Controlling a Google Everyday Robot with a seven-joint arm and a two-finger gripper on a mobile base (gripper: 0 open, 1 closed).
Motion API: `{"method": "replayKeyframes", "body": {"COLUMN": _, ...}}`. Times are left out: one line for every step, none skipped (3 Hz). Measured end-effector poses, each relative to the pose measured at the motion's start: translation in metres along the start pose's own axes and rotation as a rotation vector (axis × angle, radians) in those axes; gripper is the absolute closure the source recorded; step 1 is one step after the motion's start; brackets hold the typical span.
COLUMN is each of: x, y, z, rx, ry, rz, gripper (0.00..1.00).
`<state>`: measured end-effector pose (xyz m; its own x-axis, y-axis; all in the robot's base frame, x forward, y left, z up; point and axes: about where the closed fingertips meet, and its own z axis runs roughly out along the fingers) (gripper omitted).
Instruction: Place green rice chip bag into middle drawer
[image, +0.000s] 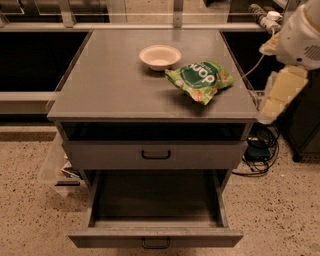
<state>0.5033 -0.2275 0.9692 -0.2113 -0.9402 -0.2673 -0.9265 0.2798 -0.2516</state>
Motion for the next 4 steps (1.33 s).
{"method": "replayKeyframes", "body": {"x": -0.015, "y": -0.041, "z": 0.029, "rx": -0.016, "ry": -0.068, "rz": -0.022, "gripper": 0.00}}
{"method": "replayKeyframes", "body": {"x": -0.048, "y": -0.073, "z": 0.086, "rx": -0.086, "ry": -0.161, "rz": -0.057, "gripper": 0.00}}
{"method": "replayKeyframes", "body": {"x": -0.078, "y": -0.087, "z": 0.141, "rx": -0.169, "ry": -0.238, "rz": -0.088, "gripper": 0.00}}
{"method": "replayKeyframes", "body": {"x": -0.098, "y": -0.094, "z": 0.176, "rx": -0.216, "ry": -0.272, "rz": -0.110, "gripper": 0.00}}
